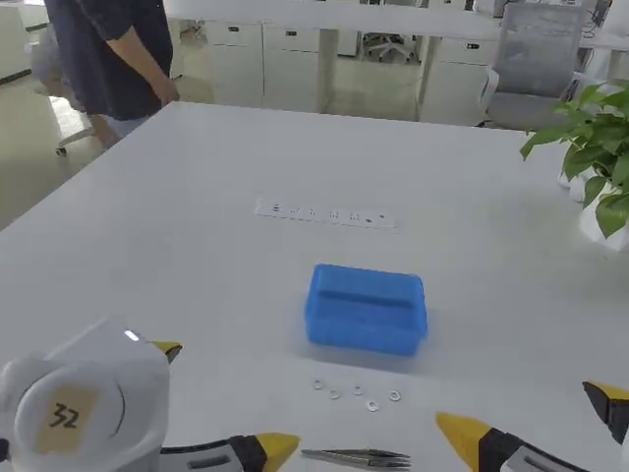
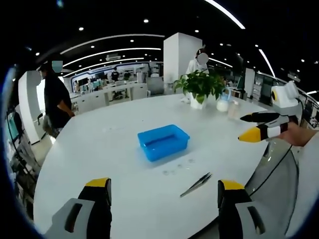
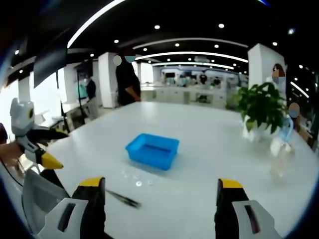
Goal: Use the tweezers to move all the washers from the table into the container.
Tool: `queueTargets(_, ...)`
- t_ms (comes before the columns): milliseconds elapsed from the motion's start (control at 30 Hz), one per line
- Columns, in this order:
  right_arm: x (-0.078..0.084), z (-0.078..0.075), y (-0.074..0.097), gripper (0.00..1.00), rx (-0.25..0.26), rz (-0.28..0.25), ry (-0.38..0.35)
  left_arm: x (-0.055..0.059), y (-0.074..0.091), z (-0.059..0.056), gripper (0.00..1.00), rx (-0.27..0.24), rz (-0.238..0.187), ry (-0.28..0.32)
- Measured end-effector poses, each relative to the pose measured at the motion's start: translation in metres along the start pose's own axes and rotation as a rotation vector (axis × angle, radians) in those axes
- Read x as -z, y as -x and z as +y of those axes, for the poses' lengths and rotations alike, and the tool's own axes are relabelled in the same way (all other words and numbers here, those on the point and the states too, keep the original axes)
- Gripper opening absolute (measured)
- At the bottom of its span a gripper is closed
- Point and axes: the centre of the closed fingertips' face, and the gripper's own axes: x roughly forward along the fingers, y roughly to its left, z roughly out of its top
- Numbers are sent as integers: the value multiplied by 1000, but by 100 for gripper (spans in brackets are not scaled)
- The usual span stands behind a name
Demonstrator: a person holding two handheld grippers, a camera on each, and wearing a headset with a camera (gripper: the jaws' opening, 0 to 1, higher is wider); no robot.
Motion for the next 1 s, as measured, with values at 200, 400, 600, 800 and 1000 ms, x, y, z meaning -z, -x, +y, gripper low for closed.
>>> queueTargets(200,4,-4,-1,90,5,13,-7,6,-17,-14,77,83,75,-108)
queueTargets(400,10,-2,-4,87,-11,31,-13,23,-37,-19,67,154,168,-180)
queueTargets(600,16,2,-7,83,-18,62,16,37,-54,-25,52,230,233,-238)
queueTargets(800,23,3,-10,77,-34,93,7,57,-73,-30,40,287,314,-265)
queueTargets(1000,26,3,-14,74,-46,111,8,66,-90,-35,24,326,340,-287)
